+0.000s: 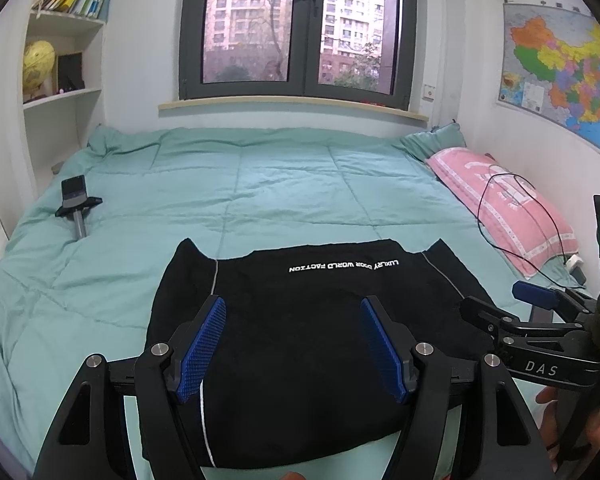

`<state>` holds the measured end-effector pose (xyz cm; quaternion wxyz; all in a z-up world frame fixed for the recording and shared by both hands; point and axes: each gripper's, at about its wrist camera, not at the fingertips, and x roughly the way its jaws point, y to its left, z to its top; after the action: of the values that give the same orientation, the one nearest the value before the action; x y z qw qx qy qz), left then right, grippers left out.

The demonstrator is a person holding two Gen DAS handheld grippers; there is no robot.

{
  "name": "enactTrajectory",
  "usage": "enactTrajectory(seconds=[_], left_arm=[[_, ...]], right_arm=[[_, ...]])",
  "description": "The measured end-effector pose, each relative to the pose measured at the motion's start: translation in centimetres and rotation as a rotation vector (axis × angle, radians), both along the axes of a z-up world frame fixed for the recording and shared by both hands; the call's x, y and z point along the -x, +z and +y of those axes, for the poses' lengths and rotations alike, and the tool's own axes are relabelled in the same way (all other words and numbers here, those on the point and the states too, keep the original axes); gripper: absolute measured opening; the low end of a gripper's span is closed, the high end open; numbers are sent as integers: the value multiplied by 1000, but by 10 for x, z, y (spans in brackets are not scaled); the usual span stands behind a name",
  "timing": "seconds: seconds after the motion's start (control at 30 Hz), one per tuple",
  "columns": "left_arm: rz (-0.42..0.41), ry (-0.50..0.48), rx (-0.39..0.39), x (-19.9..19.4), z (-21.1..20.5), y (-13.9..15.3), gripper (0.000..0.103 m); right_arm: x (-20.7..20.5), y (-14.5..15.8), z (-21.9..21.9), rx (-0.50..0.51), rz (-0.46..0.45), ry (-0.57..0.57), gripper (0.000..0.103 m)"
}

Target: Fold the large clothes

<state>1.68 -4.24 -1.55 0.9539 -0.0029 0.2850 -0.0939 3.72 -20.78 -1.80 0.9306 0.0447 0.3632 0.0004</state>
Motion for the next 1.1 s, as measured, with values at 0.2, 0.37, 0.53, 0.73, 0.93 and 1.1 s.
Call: enactTrajectory(seconds=[0.2, 0.37, 0.53, 0.73, 0.93, 1.1], left_arm=[[7, 2, -2, 1, -1, -3, 71], [11, 3, -5, 1, -2, -5, 71], [11, 5, -5, 1, -2, -6, 71], [14, 7, -8, 1, -1, -7, 71], [16, 6, -14, -1, -3, -9, 71], [19, 9, -17, -1, -3, -10, 71]], right_arm=[[-1, -2, -1, -4, 6, 0, 94], [-1, -5, -2, -10, 16, -5, 94], [-1, -7, -1, -13, 21, -9, 94], [-3, -9, 0, -13, 27, -6, 94], [-4, -11, -1, -16, 33, -7, 94], [-6, -13, 0, -14, 39, -3, 94]])
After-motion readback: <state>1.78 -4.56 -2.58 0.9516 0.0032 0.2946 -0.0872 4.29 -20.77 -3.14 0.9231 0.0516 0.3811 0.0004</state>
